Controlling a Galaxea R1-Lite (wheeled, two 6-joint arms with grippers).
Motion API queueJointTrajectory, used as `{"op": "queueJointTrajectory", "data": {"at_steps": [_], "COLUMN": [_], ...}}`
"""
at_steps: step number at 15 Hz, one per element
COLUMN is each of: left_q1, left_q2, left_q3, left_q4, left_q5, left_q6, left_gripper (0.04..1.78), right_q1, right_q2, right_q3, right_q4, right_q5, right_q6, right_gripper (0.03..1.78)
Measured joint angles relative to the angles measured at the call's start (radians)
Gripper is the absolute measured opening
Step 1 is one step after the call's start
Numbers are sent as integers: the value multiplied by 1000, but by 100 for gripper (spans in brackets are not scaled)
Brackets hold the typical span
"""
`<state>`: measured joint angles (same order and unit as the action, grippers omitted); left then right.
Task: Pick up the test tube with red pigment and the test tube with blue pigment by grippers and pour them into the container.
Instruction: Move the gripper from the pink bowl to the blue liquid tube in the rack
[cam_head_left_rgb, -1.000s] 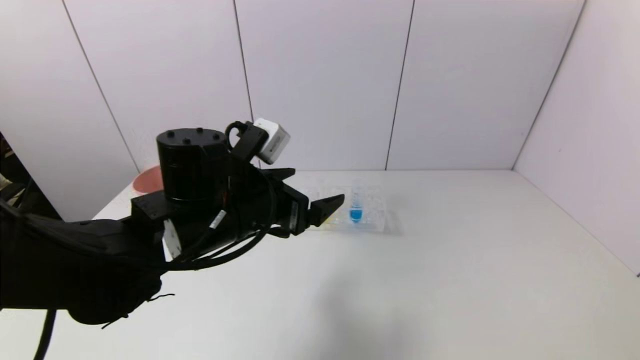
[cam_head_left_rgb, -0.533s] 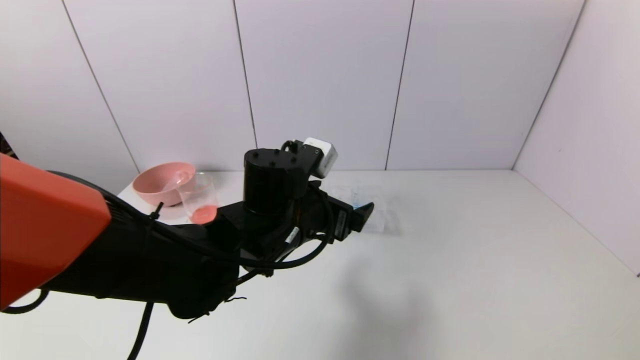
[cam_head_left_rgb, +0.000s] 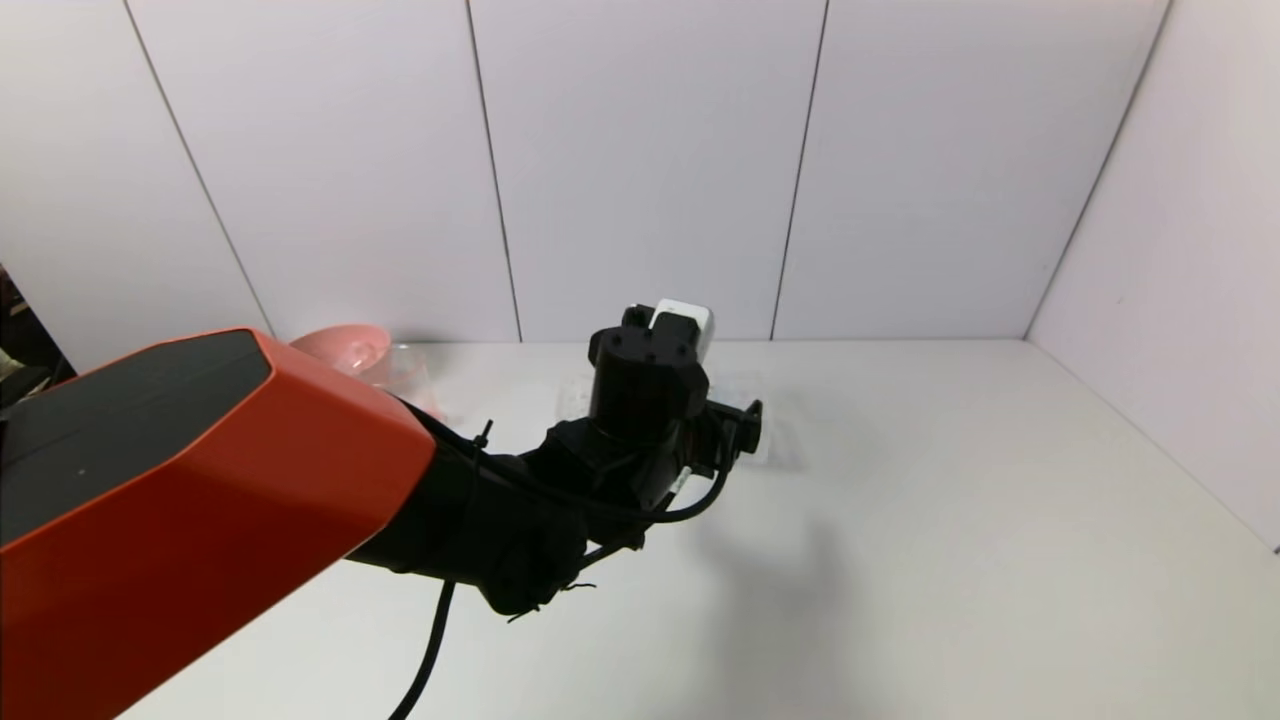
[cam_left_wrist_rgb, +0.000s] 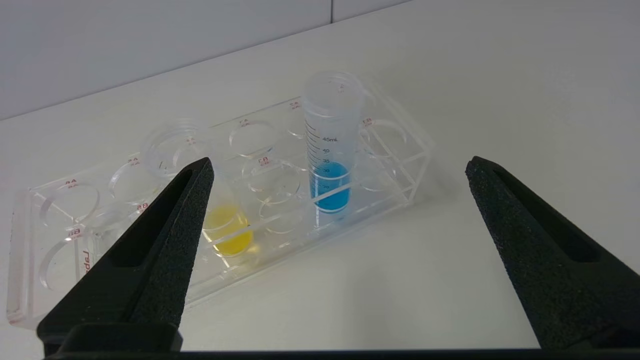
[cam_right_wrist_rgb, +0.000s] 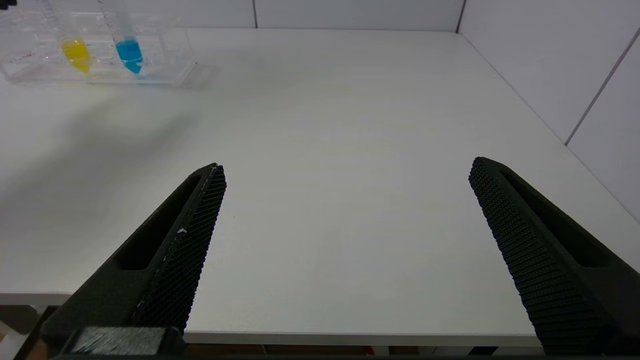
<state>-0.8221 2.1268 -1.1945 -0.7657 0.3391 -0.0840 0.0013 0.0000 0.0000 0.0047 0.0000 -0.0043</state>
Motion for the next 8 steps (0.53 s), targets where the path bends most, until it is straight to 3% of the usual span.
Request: {"op": "queueJointTrajectory", "data": {"at_steps": [8], "left_q1": [-8], "left_q2": [127], "left_q3": [-129], "left_q4": [9], "left_q5": [63], "left_q6": [-4], "left_gripper": [176], "right_q1": [0], "right_q2": [0], "right_q3": [0], "right_q4": [0], "right_q5": [0], "right_q6": [0], "right_gripper": [177]}}
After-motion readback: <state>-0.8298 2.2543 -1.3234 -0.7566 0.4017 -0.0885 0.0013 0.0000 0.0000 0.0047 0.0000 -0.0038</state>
